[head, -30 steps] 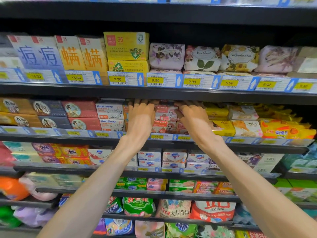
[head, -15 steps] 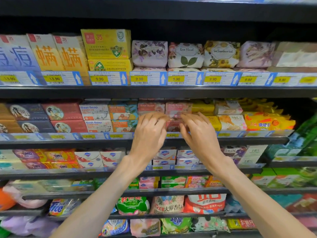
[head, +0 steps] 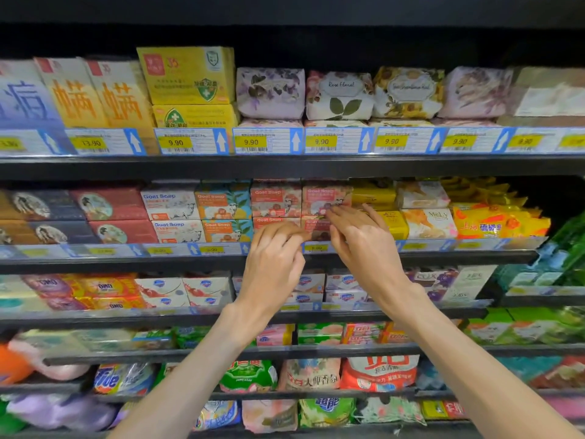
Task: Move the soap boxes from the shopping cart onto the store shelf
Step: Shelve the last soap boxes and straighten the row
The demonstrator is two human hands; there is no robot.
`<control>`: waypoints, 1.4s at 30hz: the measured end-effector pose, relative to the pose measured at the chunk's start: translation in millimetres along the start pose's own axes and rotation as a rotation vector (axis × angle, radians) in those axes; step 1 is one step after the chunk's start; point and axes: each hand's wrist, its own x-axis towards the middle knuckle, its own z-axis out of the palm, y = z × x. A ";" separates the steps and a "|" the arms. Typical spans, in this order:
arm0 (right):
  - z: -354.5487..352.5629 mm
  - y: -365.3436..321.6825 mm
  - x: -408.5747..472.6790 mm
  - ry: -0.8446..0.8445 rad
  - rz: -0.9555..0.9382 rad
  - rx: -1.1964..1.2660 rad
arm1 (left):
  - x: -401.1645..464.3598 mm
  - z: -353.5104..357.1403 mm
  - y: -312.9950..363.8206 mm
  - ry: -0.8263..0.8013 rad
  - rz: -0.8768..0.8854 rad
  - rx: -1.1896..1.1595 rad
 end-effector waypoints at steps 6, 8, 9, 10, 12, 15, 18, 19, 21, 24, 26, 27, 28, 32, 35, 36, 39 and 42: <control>-12.5 9.9 8.1 0.156 0.063 0.110 | 17.6 -7.7 -1.0 0.073 -0.010 -0.003; -16.2 18.4 16.3 0.155 0.156 0.089 | 36.0 -13.1 0.3 0.103 -0.004 0.025; -16.4 21.9 20.2 0.138 0.196 0.062 | 45.3 -14.7 0.7 0.103 -0.011 0.063; -16.5 24.9 24.8 0.121 0.216 0.037 | 54.4 -15.0 0.3 0.092 -0.024 0.109; -16.8 30.2 31.8 0.082 0.203 0.002 | 68.5 -14.7 -1.3 0.059 -0.052 0.179; -23.1 30.4 45.5 -0.120 0.314 -0.007 | 85.5 -16.9 0.2 -0.058 -0.135 0.188; -21.4 27.3 51.2 -0.256 0.384 -0.034 | 98.3 -11.5 1.7 -0.183 -0.281 0.226; -21.3 25.7 51.3 -0.256 0.397 -0.008 | 99.0 -8.7 1.6 -0.206 -0.300 0.236; -19.3 25.6 50.8 -0.242 0.416 0.020 | 97.9 -2.9 1.3 -0.196 -0.283 0.241; -15.0 28.4 48.9 -0.232 0.436 0.046 | 96.5 4.9 -0.6 -0.185 -0.302 0.254; -13.6 28.3 47.8 -0.235 0.447 0.062 | 95.1 7.9 -1.6 -0.194 -0.319 0.258; -13.6 27.8 47.8 -0.237 0.452 0.062 | 94.0 8.3 -1.5 -0.183 -0.316 0.262; -13.6 27.6 47.8 -0.242 0.460 0.065 | 92.5 8.8 -1.9 -0.168 -0.308 0.261; -14.3 27.2 47.7 -0.228 0.471 0.090 | 86.3 8.9 -1.4 -0.101 -0.251 0.235; -15.2 27.0 45.7 -0.187 0.432 0.076 | 84.7 8.1 -1.8 -0.064 -0.218 0.243; -16.1 26.8 44.7 -0.169 0.408 0.073 | 83.7 7.9 -2.1 -0.041 -0.208 0.239; -17.3 28.0 40.0 -0.092 0.324 0.081 | 81.8 6.8 -2.7 -0.055 -0.205 0.220; -11.9 30.0 36.3 -0.010 0.272 0.079 | 79.2 5.8 -2.7 -0.029 -0.181 0.203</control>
